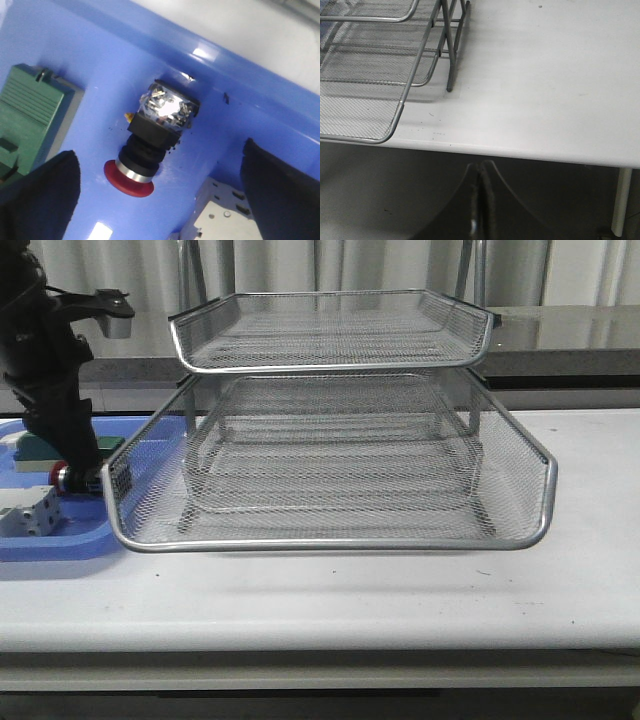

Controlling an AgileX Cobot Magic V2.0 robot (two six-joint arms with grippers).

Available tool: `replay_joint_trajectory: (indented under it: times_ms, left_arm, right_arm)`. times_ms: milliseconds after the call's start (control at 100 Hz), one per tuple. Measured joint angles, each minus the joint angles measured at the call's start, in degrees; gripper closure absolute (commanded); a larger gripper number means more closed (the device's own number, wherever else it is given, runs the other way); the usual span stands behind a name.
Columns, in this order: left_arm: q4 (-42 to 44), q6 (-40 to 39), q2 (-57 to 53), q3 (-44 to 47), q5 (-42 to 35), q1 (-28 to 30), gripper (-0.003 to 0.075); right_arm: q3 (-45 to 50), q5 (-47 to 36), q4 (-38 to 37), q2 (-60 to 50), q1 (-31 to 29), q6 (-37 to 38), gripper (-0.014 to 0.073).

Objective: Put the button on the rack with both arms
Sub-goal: 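Lower the left gripper onto the red push button in the blue tray and grasp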

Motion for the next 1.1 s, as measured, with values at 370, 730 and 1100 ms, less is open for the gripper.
replay_joint_trajectory:
  times_ms: [370, 730, 1100]
  left_arm:
    - [0.9, 1.3, 3.5, 0.0, -1.7, 0.0, 0.0104]
    - [0.9, 1.4, 4.5, 0.0, -4.4, 0.0, 0.0104]
    - [0.9, 1.4, 4.6, 0.0, -5.7, 0.0, 0.0104]
  right_arm:
    - [0.0, 0.0, 0.0, 0.0, 0.0, 0.0, 0.0663]
    - [0.0, 0.0, 0.0, 0.0, 0.0, 0.0, 0.0663]
    - [0.0, 0.1, 0.0, 0.0, 0.0, 0.0, 0.0663]
